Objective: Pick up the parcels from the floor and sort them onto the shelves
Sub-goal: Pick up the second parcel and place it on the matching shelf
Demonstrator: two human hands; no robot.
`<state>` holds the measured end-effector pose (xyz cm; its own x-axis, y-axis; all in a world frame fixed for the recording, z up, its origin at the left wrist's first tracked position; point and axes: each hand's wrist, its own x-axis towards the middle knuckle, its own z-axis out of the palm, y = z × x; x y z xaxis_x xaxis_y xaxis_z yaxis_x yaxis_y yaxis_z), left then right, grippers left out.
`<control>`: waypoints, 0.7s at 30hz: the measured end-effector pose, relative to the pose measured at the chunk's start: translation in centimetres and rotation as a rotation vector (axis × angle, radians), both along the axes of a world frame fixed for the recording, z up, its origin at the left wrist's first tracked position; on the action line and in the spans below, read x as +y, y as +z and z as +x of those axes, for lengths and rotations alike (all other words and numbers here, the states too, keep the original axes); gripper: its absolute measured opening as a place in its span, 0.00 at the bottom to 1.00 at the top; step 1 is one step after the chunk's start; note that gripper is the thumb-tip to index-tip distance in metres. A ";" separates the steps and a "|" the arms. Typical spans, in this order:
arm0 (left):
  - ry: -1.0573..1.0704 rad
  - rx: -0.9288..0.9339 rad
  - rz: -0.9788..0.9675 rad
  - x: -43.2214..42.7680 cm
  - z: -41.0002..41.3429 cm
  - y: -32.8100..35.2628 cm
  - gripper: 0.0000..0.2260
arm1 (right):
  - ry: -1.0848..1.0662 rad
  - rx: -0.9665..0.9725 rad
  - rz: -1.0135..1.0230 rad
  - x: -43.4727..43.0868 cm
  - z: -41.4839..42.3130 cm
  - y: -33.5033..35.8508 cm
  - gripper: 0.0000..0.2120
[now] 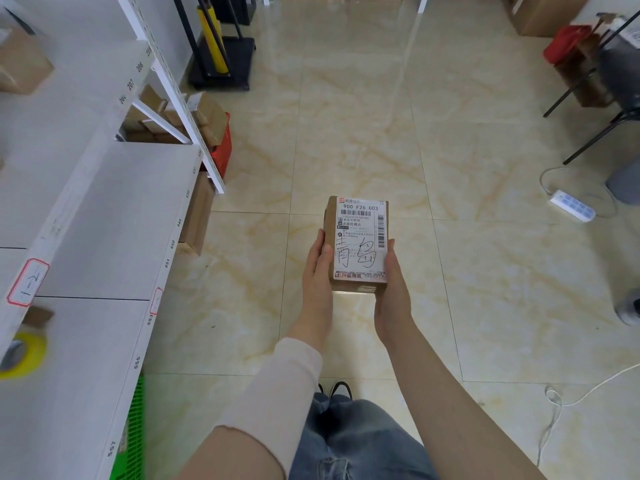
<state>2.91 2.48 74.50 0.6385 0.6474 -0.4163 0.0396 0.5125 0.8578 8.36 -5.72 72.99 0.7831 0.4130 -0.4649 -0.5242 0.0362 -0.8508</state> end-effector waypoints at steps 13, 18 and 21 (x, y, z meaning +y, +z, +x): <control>-0.013 0.017 -0.012 0.5 0.7 -0.7 0.21 | -0.025 -0.017 0.000 0.6 0.4 -0.5 0.28; -0.024 0.023 -0.005 0.5 0.8 -1.1 0.22 | -0.035 0.001 -0.008 0.5 0.5 -0.7 0.26; -0.026 0.017 -0.005 0.4 1.0 -1.3 0.22 | -0.035 0.005 -0.010 0.4 0.7 -0.9 0.26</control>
